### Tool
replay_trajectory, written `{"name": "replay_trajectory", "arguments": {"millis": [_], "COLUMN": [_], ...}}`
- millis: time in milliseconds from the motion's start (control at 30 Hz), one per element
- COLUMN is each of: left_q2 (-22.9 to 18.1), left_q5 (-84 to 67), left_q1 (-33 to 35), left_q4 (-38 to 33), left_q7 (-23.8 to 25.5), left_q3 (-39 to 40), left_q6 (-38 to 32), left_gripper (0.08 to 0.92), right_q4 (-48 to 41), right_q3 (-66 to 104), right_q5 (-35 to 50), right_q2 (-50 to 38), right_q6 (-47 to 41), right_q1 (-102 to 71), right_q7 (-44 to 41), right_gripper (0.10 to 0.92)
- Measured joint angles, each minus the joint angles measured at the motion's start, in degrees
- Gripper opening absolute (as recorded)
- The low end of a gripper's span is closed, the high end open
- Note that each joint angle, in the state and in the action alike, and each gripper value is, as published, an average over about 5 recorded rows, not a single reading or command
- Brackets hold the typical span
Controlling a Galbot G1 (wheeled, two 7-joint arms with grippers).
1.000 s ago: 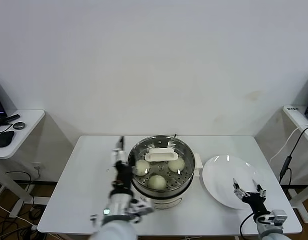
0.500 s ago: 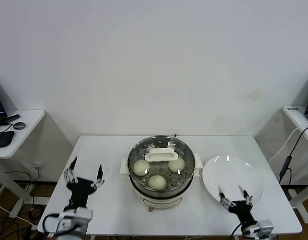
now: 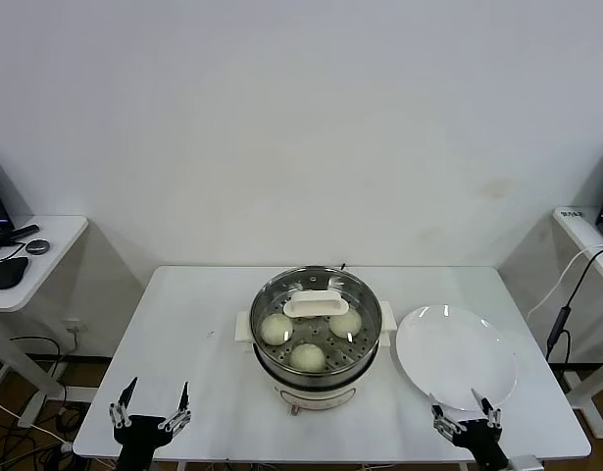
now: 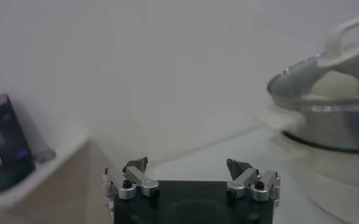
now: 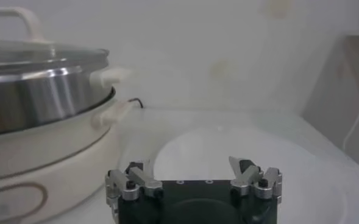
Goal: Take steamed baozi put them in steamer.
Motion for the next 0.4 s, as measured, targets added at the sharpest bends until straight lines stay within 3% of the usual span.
{"name": "replay_trajectory", "arguments": {"millis": [400], "left_q2": [-0.70], "left_q5": [-4.49], "left_q1": [3.82], "left_q4": [-1.84], "left_q7": [0.12], "left_q3": [-0.90], "left_q6": [0.09], "left_gripper": [0.823], "right_q4": [3.55], "right_q3": [-0.09], "right_q5": [-1.69], "right_q2": [-0.27], "right_q6": [-2.80], "right_q1": [-2.90], "right_q7": [-0.73], "right_gripper": [0.823]}}
